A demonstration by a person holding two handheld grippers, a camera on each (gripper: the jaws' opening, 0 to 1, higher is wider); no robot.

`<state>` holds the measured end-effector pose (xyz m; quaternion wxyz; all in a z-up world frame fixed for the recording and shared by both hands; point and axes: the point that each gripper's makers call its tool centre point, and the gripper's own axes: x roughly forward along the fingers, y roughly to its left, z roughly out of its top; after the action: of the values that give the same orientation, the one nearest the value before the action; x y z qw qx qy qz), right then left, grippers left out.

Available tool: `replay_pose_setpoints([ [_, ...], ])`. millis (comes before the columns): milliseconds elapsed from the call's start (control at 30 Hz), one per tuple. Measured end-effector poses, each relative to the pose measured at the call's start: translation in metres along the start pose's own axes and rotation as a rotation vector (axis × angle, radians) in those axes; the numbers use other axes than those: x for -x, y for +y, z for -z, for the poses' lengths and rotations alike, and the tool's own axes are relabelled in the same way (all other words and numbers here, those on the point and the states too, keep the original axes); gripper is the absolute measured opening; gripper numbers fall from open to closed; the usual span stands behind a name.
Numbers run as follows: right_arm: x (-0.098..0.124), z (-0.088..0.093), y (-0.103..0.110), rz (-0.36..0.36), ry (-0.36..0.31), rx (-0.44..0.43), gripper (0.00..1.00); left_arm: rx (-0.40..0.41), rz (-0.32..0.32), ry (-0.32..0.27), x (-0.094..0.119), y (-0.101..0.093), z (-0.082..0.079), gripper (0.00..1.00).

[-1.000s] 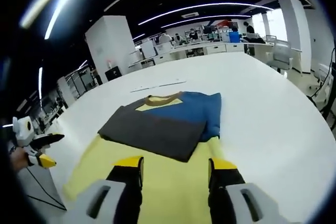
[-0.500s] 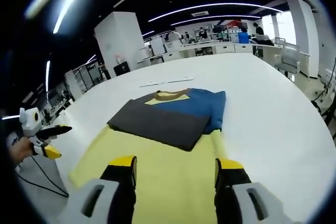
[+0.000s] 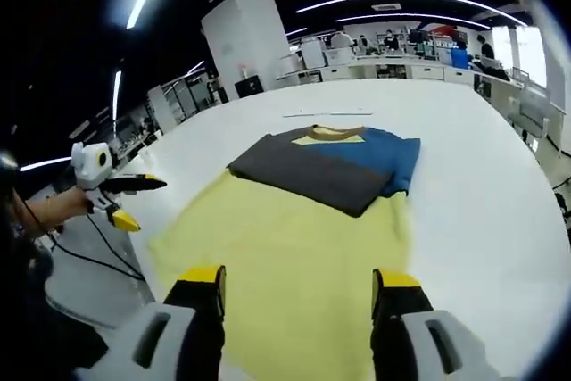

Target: Fold the garment on the visible template until the final outline fits inside the template.

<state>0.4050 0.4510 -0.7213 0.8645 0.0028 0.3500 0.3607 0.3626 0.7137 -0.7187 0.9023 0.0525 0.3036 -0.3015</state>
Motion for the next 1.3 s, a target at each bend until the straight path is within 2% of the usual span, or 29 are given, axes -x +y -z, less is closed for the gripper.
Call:
replay_pose_setpoints([
  [200, 0.014, 0.023, 0.009, -0.05, 0.096, 0.075, 0.74, -0.04, 0.048, 0.046, -0.001, -0.012, 0.013, 0.74],
  [433, 0.02, 0.048, 0.018, -0.095, 0.194, 0.151, 0.79, -0.115, 0.103, 0.112, -0.005, -0.025, 0.026, 0.69],
  [633, 0.02, 0.06, 0.018, -0.101, 0.251, 0.204, 0.76, -0.143, 0.129, 0.166, -0.009, -0.028, 0.039, 0.65],
  [767, 0.021, 0.074, 0.012, -0.09, 0.334, 0.313, 0.7, -0.164, 0.158, 0.2, -0.01, -0.032, 0.047, 0.61],
  [867, 0.019, 0.076, 0.008, -0.074, 0.348, 0.37, 0.65, -0.184, 0.151, 0.222, -0.012, -0.031, 0.053, 0.6],
  [1000, 0.019, 0.079, 0.006, -0.079, 0.363, 0.392, 0.63, -0.204, 0.139, 0.238, -0.014, -0.029, 0.057, 0.59],
  [1100, 0.021, 0.084, -0.002, -0.061, 0.401, 0.45, 0.59, -0.214, 0.131, 0.248, -0.014, -0.027, 0.06, 0.57],
  [1300, 0.022, 0.091, -0.006, -0.059, 0.428, 0.48, 0.54, -0.244, 0.121, 0.248, -0.015, -0.024, 0.06, 0.53],
])
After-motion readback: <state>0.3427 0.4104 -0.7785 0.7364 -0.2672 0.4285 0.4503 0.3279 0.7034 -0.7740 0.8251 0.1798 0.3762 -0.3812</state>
